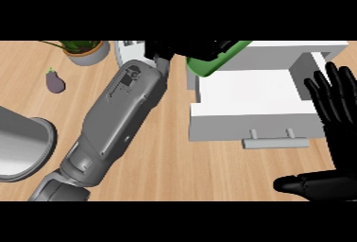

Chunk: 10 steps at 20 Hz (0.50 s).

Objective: Pick up the cup, place it into the drawer and close the drawer

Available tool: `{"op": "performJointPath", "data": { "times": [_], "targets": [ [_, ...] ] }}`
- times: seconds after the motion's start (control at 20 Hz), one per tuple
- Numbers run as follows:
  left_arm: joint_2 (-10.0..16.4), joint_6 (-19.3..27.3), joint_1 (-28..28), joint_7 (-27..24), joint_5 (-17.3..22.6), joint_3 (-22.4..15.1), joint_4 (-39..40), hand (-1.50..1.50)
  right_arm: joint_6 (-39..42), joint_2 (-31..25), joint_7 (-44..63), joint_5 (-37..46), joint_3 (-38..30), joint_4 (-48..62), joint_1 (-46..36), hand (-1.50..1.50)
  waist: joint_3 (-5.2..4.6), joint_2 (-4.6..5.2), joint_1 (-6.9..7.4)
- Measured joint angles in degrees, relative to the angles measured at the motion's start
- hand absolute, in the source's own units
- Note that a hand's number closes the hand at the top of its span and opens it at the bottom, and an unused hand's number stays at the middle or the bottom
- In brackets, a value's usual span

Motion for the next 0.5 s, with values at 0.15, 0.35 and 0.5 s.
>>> {"op": "performJointPath", "data": {
  "times": [0.15,0.35,0.5],
  "targets": [
    [0.0,1.2,-2.2,-2.1,2.3,-1.9,5.0,1.50,0.3,-0.5,-0.1,-0.6,-0.7,0.7,-0.6,-1.50,0.02,0.07,-0.31],
    [0.0,3.3,-4.7,-4.7,6.9,-5.6,10.8,1.50,0.8,0.0,-1.1,-0.3,0.3,0.9,-0.2,-1.50,0.02,0.22,-1.14],
    [0.0,3.4,-6.4,-6.2,9.5,-7.9,15.3,1.50,0.5,0.2,-0.5,-0.4,0.6,0.2,-0.7,-1.50,0.03,0.36,-1.69]
  ]
}}
